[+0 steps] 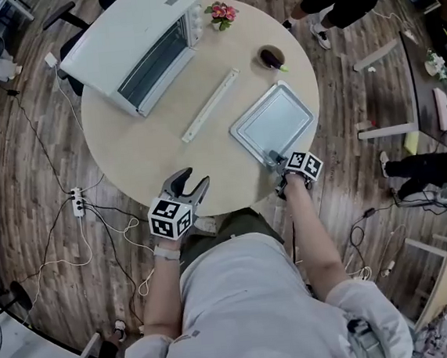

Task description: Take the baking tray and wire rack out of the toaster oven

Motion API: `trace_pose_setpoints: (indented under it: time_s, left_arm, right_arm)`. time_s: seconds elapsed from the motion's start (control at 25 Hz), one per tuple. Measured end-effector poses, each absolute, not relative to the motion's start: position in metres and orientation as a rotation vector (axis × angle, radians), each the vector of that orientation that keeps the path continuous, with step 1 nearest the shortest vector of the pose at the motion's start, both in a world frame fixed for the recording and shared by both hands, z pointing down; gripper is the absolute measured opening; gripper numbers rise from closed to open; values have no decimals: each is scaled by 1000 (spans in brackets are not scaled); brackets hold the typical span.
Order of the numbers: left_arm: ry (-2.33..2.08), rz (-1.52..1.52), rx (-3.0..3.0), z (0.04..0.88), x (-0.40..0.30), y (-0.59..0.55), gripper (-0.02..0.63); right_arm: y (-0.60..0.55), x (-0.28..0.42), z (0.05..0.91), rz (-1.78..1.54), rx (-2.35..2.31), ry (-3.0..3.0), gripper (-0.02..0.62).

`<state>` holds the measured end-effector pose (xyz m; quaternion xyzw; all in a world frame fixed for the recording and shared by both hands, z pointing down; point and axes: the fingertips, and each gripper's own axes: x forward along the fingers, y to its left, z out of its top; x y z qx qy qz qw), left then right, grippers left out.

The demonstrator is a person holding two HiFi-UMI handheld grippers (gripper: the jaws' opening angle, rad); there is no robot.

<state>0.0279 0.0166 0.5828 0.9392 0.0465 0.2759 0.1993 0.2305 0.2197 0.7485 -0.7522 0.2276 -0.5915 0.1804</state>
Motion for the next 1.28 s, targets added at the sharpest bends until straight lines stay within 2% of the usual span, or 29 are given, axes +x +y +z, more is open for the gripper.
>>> trace_pose_setpoints:
  time_s: [0.36,1.0,1.28]
  left_arm:
    - [12,679,2656,563,-1,5,213]
    - [-411,512,2623,527,-103,-41,213]
    - [-602,474,2568,522,-123,-55,213]
  right_arm:
    - [206,213,708,-1573,-2195,838,295]
    - [31,161,601,-1262,-2115,1574,295]
    - [-42,154,576,-1145,-2000,1813,295]
